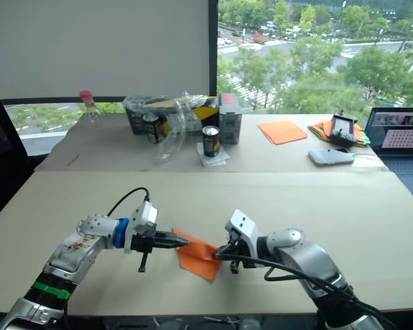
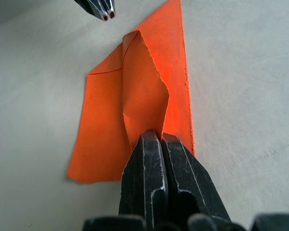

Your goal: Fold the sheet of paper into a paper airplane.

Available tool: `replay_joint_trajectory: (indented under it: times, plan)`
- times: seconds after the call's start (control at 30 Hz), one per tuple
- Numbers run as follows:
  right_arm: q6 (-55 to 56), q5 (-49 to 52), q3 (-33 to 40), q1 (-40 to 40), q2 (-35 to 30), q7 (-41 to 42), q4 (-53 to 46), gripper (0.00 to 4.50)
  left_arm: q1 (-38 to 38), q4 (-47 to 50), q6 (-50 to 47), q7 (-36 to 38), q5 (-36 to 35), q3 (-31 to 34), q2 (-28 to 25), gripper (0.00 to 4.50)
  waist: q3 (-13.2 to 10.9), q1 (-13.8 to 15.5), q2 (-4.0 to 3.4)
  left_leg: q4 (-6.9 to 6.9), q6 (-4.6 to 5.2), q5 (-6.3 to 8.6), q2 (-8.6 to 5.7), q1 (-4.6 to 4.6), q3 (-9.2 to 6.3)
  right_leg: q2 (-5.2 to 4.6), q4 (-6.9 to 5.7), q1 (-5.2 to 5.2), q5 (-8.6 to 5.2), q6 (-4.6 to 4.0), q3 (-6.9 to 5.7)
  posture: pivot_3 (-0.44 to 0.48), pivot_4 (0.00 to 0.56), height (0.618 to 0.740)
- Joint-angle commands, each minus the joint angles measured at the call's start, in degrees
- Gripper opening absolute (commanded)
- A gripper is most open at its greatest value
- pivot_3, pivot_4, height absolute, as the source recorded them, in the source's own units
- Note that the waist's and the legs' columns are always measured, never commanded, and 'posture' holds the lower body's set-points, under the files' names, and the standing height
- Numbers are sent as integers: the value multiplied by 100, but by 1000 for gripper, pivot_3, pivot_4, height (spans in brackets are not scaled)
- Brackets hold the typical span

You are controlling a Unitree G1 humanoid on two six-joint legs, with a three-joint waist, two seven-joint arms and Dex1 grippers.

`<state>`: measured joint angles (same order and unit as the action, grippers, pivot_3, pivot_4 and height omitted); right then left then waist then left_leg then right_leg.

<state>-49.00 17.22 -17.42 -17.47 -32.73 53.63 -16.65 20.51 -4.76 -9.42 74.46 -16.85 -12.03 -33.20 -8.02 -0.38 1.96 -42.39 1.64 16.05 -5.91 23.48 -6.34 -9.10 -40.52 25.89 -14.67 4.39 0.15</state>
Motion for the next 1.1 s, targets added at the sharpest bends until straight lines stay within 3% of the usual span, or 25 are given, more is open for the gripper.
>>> replay_joint_trajectory:
  times: [0.03,0.2,0.7,0.87,1.0,1.1]
  plan:
    - [-417,-215,-364,240,-143,-243,459,57,276,-364,448,-54,175,-80,243,0,0,16,0,9,0,0,1,-6,-1,2,11,-7,-2,3,-1,0,150,670]
    - [-408,-211,-379,257,-153,-265,432,57,300,-705,778,4,452,-339,469,0,2,20,1,35,0,0,10,-32,-1,14,49,-62,4,-2,-2,0,150,670]
    - [-353,-139,-105,238,-322,-350,194,57,189,-954,916,-15,644,-446,574,0,3,66,-1,52,0,0,18,-36,-4,23,75,-70,-1,12,-5,0,150,670]
    - [-400,26,289,221,-447,-459,-147,1594,151,-993,933,-10,686,-483,632,0,0,100,-5,52,0,0,18,-35,-4,22,77,-70,-2,17,-5,0,150,670]
    - [198,50,649,282,-452,-577,-538,2891,188,-1112,980,8,712,-505,664,0,-3,128,-9,52,0,0,17,-27,-4,20,81,-67,-2,20,-7,0,150,670]
    - [824,-71,711,349,-525,-582,-787,2891,223,-1168,996,15,717,-510,685,0,-11,114,-20,52,1,0,16,-15,-3,20,87,-58,0,20,-6,0,150,670]
